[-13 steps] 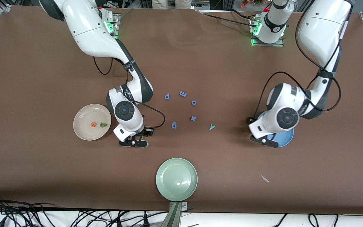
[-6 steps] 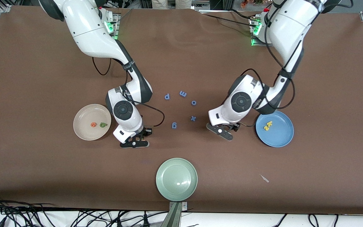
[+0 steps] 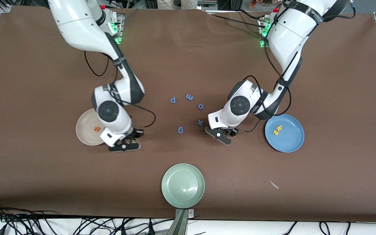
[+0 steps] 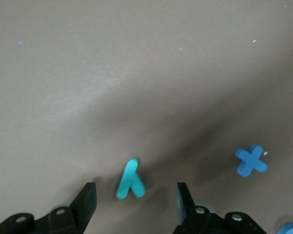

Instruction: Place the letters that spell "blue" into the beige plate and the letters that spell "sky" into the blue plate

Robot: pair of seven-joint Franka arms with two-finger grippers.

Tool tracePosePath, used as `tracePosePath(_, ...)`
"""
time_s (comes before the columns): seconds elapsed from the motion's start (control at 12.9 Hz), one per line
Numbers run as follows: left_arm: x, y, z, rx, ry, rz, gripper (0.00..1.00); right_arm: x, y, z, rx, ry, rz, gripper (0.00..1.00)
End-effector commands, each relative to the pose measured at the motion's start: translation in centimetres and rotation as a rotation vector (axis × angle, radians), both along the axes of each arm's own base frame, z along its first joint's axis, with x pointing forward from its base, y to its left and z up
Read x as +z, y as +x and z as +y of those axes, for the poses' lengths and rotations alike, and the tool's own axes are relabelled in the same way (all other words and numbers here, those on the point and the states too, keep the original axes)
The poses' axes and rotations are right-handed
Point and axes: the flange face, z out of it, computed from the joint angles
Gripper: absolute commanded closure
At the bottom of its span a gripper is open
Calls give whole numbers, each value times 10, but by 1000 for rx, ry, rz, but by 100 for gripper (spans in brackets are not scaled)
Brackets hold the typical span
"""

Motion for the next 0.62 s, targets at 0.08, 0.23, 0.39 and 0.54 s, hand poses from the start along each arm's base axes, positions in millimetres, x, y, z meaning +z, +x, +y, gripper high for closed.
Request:
tracePosePath(0.08, -4, 9, -5, -5, -15, -41, 40, 29, -68, -90, 119, 17, 63, 92)
tracePosePath(0.23, -7, 8, 1, -20, 5, -42, 48, 27, -82, -135, 127, 22, 94, 77)
tracePosePath(0.39, -8, 9, 5, -41, 32, -51, 60, 18, -98, -150, 115, 27, 104, 48)
tracePosePath(0.54, -9, 7, 5, -41, 35, -47, 81, 17, -100, -145, 65, 31, 107, 26)
